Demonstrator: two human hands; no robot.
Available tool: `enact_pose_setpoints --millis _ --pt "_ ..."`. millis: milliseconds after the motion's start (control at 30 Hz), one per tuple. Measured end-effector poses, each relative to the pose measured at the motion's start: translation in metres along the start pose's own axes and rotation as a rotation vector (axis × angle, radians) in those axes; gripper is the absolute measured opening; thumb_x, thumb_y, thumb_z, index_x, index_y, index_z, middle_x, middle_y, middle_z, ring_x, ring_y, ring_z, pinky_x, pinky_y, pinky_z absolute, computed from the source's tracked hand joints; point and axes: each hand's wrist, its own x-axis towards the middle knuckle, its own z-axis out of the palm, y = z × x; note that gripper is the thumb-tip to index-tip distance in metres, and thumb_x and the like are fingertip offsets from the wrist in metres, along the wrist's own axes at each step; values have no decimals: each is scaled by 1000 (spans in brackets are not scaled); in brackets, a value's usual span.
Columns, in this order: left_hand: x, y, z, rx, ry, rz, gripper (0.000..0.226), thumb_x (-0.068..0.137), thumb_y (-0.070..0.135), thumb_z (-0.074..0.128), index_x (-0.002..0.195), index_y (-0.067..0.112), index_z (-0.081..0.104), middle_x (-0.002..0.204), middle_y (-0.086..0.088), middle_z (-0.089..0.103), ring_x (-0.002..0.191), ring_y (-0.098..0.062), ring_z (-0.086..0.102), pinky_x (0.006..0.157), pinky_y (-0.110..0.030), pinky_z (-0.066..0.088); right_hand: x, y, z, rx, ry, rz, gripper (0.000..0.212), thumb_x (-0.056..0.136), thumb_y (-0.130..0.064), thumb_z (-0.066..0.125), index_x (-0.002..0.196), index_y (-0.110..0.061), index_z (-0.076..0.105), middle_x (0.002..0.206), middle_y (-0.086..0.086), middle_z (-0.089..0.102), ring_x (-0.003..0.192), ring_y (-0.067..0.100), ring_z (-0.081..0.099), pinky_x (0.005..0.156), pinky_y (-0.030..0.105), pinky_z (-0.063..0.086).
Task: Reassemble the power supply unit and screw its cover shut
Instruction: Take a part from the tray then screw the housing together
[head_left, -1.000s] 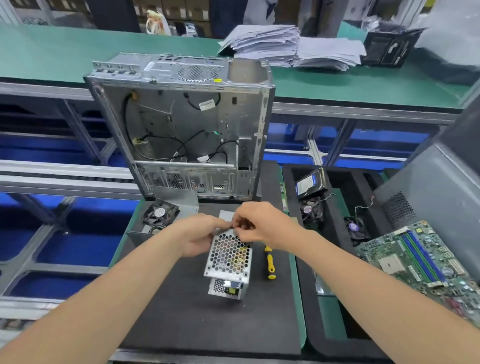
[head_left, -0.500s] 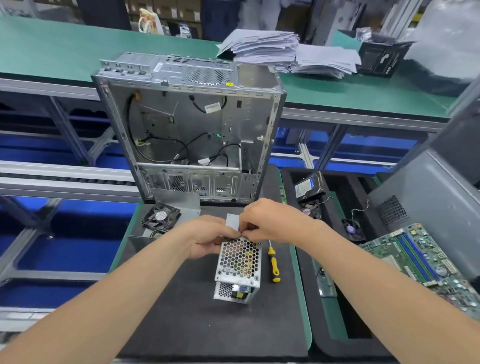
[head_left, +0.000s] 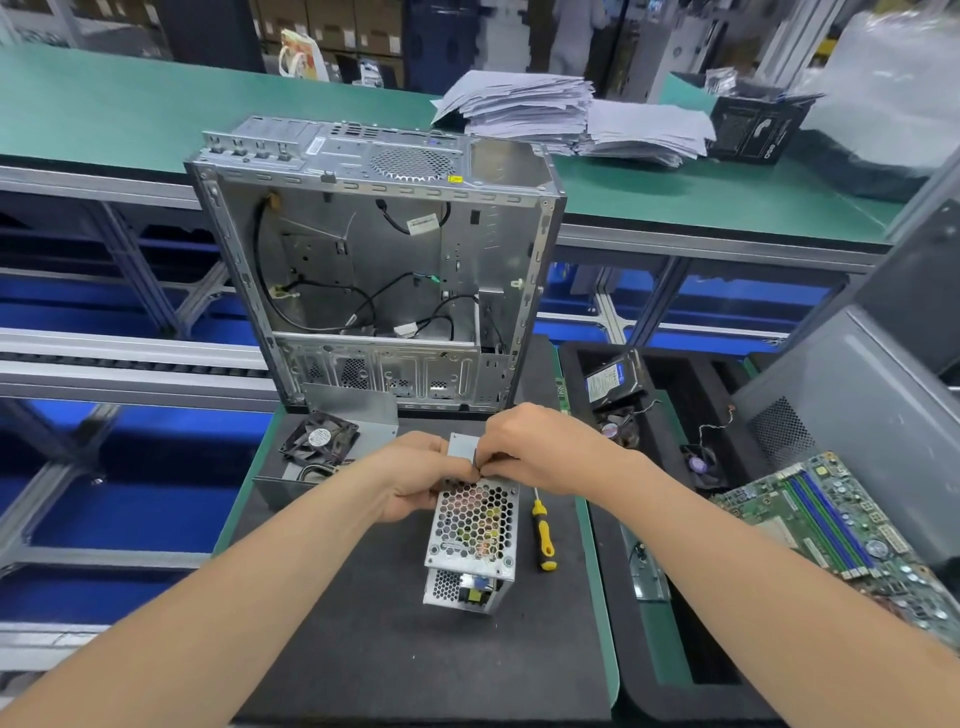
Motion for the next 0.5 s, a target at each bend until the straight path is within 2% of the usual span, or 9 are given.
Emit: enact_pose_setpoints --millis 67,133,233,333,400,500 --pt "-1 0 0 0 1 0 32 86 -3 75 114 5 64 101 -16 72 78 -16 67 69 -28 57 0 2 1 20 26 0 18 102 -32 64 110 -25 79 92 -8 59 86 11 54 79 39 56" --pt "1 1 -2 -36 -5 -5 32 87 -4 73 117 0 64 108 -24 72 90 -23 69 81 -34 59 1 3 2 40 55 0 16 100 -31 68 108 -27 80 87 -12 55 82 7 49 76 36 55" --pt "0 1 -4 -106 -55 -20 15 90 -3 69 105 -2 65 93 -17 74 94 -25 71 86 -39 59 4 3 4 59 64 13 14 97 -31 71 106 -28 81 86 -11 63 82 9 55 73 33 54" --pt "-2 -1 -5 -121 -92 -13 30 93 0 69 122 -7 66 113 -20 75 99 -25 72 84 -38 59 8 5 6 139 62 88 11 93 -32 77 101 -28 83 78 -17 61 79 9 59 72 32 55" --pt "-3 -2 -6 -113 -89 -3 39 93 1 71 129 -10 61 117 -20 74 100 -24 72 81 -36 60 10 8 8 220 86 149 10 89 -32 81 97 -26 84 75 -19 60 75 6 59 71 26 52" --pt "-1 -3 -6 -83 -74 14 44 92 2 73 131 -11 58 121 -23 72 104 -27 71 85 -38 59 9 12 12 363 129 251 12 81 -33 89 88 -25 83 73 -19 67 72 -1 62 66 16 46"
